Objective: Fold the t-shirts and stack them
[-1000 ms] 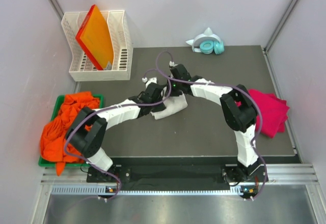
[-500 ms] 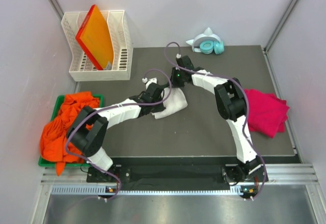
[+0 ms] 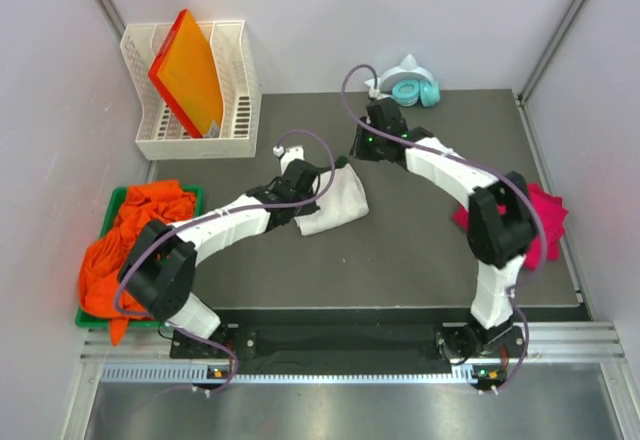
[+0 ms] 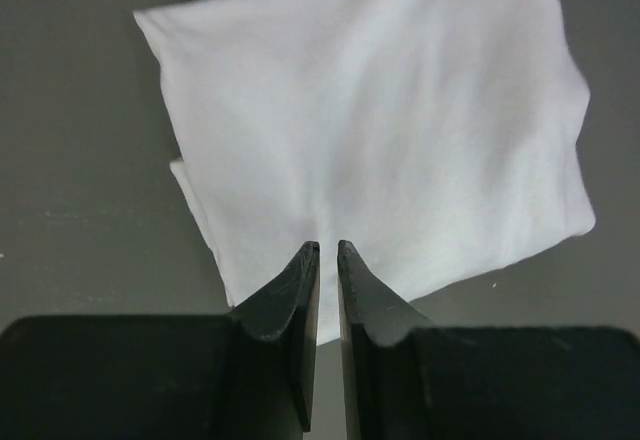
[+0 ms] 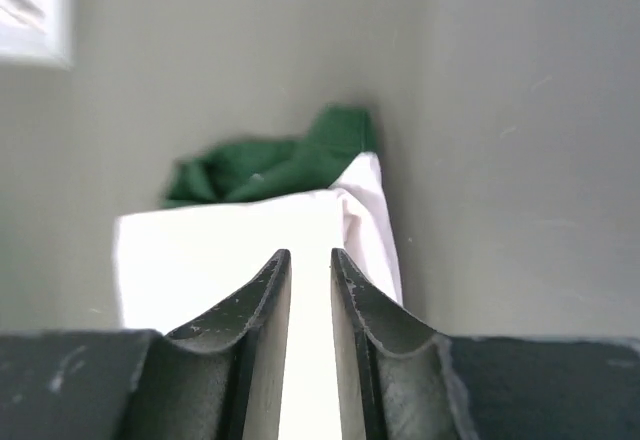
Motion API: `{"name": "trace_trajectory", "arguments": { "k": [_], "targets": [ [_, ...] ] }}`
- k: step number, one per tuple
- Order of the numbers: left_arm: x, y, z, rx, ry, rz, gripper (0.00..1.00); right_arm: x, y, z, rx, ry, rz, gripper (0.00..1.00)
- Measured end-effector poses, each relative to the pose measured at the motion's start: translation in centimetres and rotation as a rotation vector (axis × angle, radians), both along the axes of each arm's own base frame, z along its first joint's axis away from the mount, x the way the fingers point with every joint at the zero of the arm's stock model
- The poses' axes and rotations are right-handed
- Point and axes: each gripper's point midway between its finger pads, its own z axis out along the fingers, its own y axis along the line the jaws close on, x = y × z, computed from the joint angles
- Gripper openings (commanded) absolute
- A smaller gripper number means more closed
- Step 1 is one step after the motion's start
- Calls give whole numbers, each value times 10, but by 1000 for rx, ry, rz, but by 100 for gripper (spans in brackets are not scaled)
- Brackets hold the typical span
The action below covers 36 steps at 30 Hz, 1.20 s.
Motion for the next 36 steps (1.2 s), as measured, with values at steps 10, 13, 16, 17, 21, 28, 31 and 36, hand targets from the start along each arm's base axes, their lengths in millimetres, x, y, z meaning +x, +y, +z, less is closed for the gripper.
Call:
{"name": "trace_trajectory", "arguments": {
  "k": [10, 13, 16, 17, 21, 28, 31, 36],
  "targets": [
    [60, -23, 21, 54, -89, 20, 13, -43, -41, 16, -57, -47, -61, 19],
    [66, -24, -10, 97, -25, 16, 12, -74, -49, -36, -135, 86, -46, 18],
    [67, -23, -33, 120, 25, 13, 12, -92, -50, -58, -179, 157, -28, 18],
    [68, -23, -34, 118, 28, 13, 12, -94, -50, -60, -183, 163, -25, 18],
    [71, -24, -33, 113, 32, 12, 12, -95, -47, -64, -183, 172, -17, 17],
    [82, -23, -39, 108, 57, 19, 12, -109, -30, -75, -177, 204, 43, 17],
    [93, -23, -43, 94, 66, 23, 12, -121, -15, -75, -164, 213, 89, 16],
    [101, -26, -46, 78, 84, 16, 11, -141, 2, -82, -141, 232, 134, 15]
  ]
}}
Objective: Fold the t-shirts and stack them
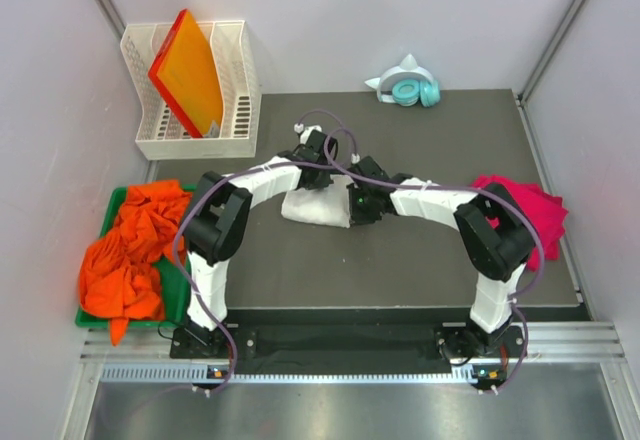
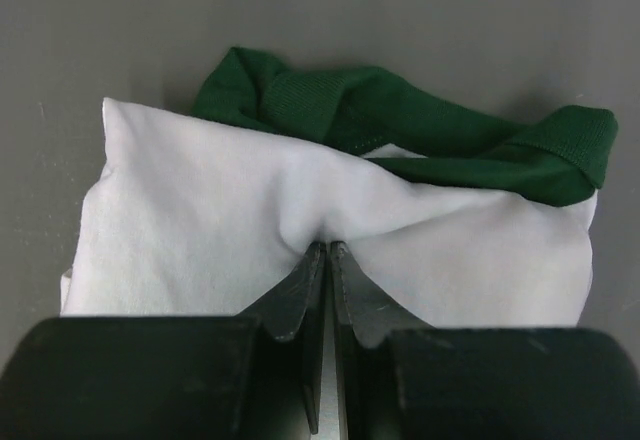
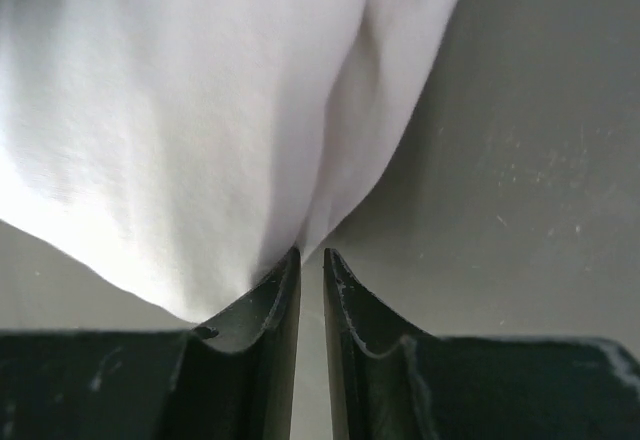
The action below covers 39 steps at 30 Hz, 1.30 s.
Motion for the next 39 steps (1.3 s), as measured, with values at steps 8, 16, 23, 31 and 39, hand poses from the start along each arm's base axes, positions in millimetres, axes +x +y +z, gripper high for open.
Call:
{"name": "trace_trajectory", "arguments": {
  "k": [8, 16, 23, 31, 39],
  "targets": [
    [-5, 3, 9, -2, -2, -8, 15, 0, -20, 15, -40, -35, -44, 21],
    [-24, 16, 89, -60, -117, -26, 15, 27, -30, 86, 42, -206, -113, 24],
    [-51, 30, 86, -72, -114, -36, 13, 24, -16, 76, 127, -176, -120, 24],
    [-68, 34, 14, -8, 41, -55, 8, 24, -6, 55, 183, -132, -160, 43],
    [-60, 27, 3, -21, 54, -54, 6, 32, 2, 65, 205, -185, -162, 72]
  ]
}}
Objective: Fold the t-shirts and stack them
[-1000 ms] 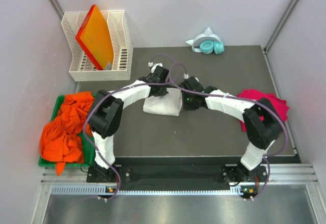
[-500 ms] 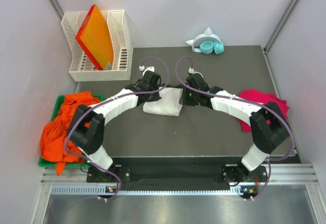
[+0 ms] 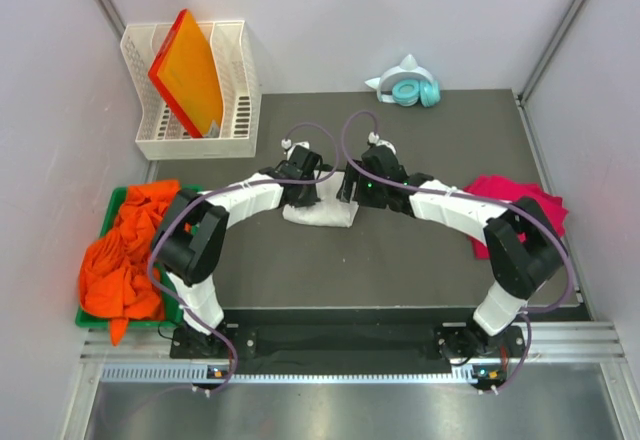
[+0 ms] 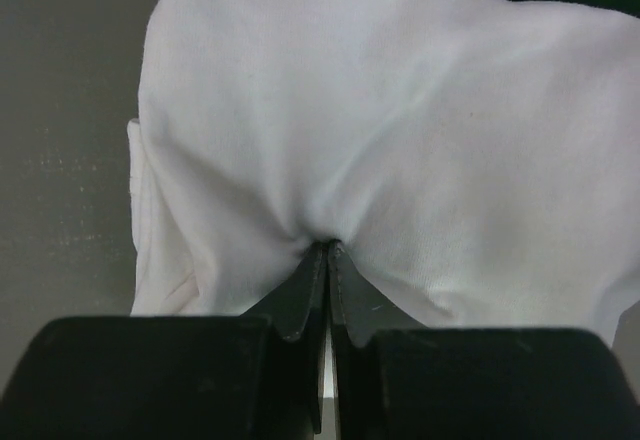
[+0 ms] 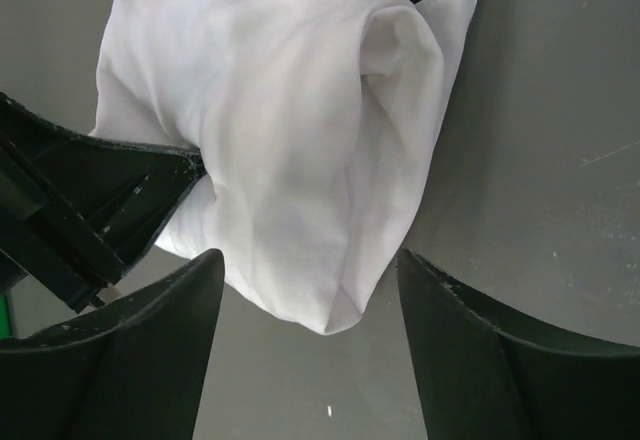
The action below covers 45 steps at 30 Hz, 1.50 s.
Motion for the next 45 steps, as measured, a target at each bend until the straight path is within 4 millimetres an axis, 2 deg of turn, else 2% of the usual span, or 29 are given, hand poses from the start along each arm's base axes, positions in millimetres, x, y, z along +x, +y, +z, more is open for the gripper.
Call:
{"name": "trace_trajectory", "arguments": {
  "k": [5, 8, 17, 26, 45],
  "targets": [
    [0, 0, 0, -2, 2, 4, 6, 4, 2, 2, -17, -20, -14, 76],
    [0, 0, 0, -3, 2, 7, 5, 10, 0, -5, -47, -11, -33, 76],
    [0, -1, 0, -10, 6, 19, 4, 20, -5, -50, -172, 72, -68, 76],
    [1, 0, 1, -14, 3, 34, 4, 29, 1, -59, -215, 112, -61, 75],
    [1, 2, 1, -24, -3, 63, 3, 27, 8, -67, -197, 156, -41, 70]
  ]
}}
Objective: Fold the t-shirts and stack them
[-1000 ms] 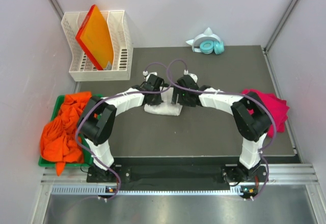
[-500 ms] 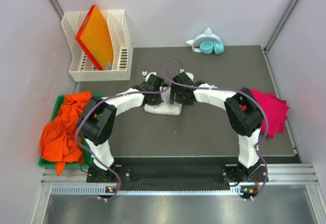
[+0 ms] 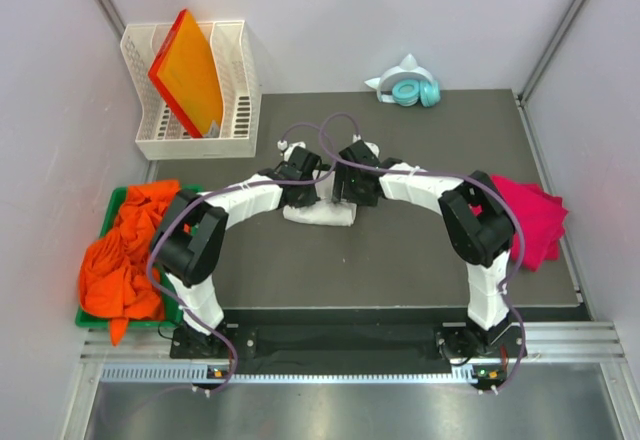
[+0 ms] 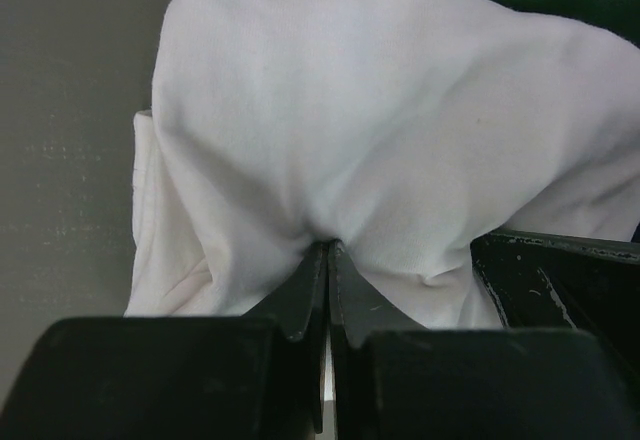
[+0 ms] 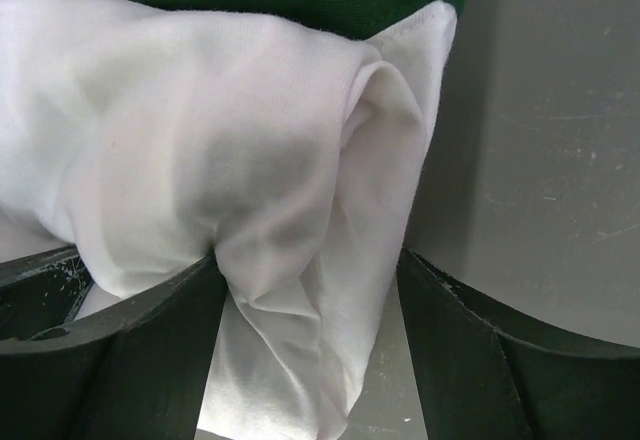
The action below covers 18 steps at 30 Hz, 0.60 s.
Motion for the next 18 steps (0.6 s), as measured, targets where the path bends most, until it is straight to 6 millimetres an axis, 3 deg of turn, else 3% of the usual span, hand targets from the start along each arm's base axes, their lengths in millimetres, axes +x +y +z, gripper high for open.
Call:
{"name": "trace_trajectory", "arguments": {
  "k": [13, 16, 18],
  "targets": [
    [-1, 2, 0, -4, -7, 15, 3, -1, 3, -8, 18, 14, 13, 60],
    [-1, 2, 0, -4, -7, 15, 3, -1, 5, -8, 31, 12, 17, 49],
    [-1, 2, 0, -4, -7, 15, 3, -1, 8, -8, 49, 14, 16, 33]
  ]
}}
